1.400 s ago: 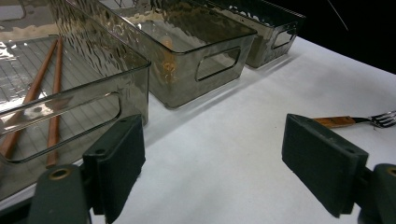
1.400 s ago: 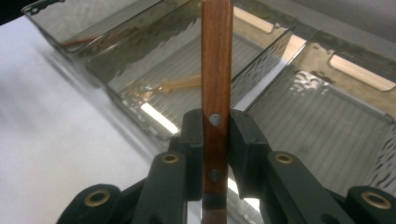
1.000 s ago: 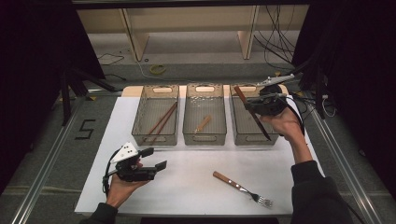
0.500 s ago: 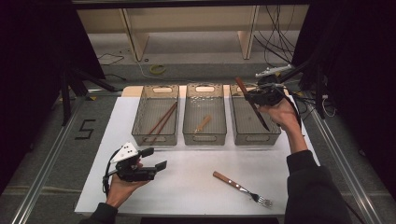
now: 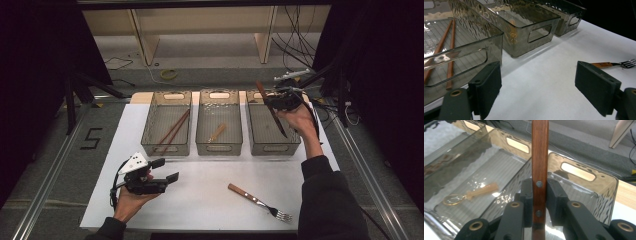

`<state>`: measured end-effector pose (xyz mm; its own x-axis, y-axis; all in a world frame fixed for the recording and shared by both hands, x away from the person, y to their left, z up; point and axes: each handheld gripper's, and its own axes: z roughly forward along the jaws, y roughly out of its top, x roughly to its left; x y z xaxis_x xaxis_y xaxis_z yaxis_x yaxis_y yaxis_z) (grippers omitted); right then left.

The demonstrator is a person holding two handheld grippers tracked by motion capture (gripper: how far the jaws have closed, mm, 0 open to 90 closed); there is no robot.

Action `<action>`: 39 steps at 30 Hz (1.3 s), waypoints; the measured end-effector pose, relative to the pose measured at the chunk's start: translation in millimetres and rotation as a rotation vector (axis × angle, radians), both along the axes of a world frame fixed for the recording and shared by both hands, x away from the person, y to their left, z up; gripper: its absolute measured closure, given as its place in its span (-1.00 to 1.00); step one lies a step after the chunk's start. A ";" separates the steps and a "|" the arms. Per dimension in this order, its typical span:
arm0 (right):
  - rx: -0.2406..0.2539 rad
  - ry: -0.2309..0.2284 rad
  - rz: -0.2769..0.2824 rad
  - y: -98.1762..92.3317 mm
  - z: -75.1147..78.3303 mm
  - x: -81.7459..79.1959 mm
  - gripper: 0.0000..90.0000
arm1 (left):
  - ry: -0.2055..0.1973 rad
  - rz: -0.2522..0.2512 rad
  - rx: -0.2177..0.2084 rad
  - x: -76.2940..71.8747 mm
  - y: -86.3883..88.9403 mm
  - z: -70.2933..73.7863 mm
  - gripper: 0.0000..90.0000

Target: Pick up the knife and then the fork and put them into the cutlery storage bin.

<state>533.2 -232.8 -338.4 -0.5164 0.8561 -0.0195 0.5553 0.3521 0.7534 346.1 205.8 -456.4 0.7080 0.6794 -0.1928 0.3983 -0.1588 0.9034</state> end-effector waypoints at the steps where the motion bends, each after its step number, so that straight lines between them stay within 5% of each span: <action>1: 0.000 0.002 -0.003 0.2 -1.5 1.2 0.71 | 0.000 0.001 0.001 0.0 0.0 0.0 -0.54; 29: -0.022 0.023 -0.063 -5.8 -33.2 9.8 0.71 | -0.002 -0.002 -0.001 0.0 -0.2 -0.2 -0.54; 39: -0.067 0.051 -0.072 -8.2 -44.0 9.9 0.71 | -0.001 -0.003 0.001 -0.1 -0.3 -0.2 -0.54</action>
